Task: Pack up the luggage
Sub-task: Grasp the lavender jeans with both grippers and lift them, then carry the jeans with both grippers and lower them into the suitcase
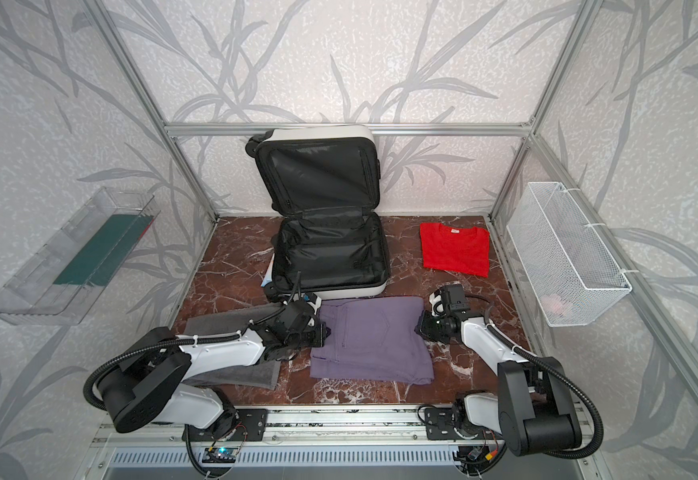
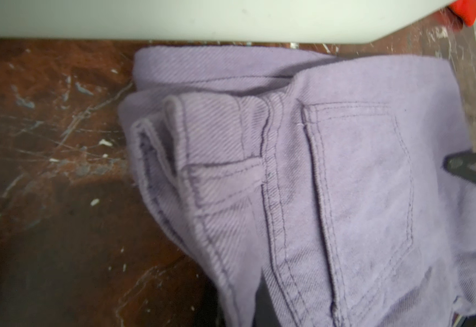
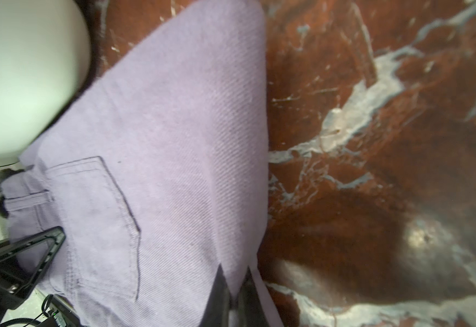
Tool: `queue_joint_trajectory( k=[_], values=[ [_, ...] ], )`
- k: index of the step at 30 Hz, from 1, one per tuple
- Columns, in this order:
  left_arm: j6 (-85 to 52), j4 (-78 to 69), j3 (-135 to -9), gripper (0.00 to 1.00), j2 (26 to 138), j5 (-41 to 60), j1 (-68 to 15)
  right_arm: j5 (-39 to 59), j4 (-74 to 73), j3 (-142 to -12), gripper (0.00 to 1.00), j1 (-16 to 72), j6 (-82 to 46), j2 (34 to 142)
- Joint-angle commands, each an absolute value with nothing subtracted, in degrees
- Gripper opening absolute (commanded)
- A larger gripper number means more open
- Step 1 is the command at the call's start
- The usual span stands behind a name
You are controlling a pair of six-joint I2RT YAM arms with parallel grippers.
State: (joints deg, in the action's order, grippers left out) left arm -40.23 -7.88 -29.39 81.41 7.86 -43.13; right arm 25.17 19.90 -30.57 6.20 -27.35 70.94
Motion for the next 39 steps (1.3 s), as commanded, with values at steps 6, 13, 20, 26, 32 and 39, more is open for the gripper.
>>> queue_joint_trajectory(
  k=[6,13,20,26,32,39],
  values=[
    [-39.2,2.8,-39.2,0.0,70.8,7.7,-46.5,26.7,27.6,-36.6,0.0,6.1,-29.7,57.0],
    [-38.2,8.0,-47.2,0.0,66.3,7.7,-47.8,25.7,32.9,-44.7,0.0,6.1,-30.7,52.0],
    [-35.1,11.7,-53.4,0.0,62.8,0.9,-47.9,27.8,33.1,-52.3,0.0,6.1,-33.2,52.3],
    [-28.3,18.2,-61.2,0.0,63.1,-4.0,-45.2,30.5,29.3,-58.6,0.0,6.3,-36.1,57.0],
    [-27.3,17.7,-63.7,0.0,65.5,-0.3,-35.1,28.9,24.2,-64.7,0.0,9.7,-39.3,66.8],
    [-21.6,18.4,-68.8,0.0,72.7,-0.5,-27.3,25.7,21.1,-77.8,0.0,16.5,-39.4,82.3]
  ],
)
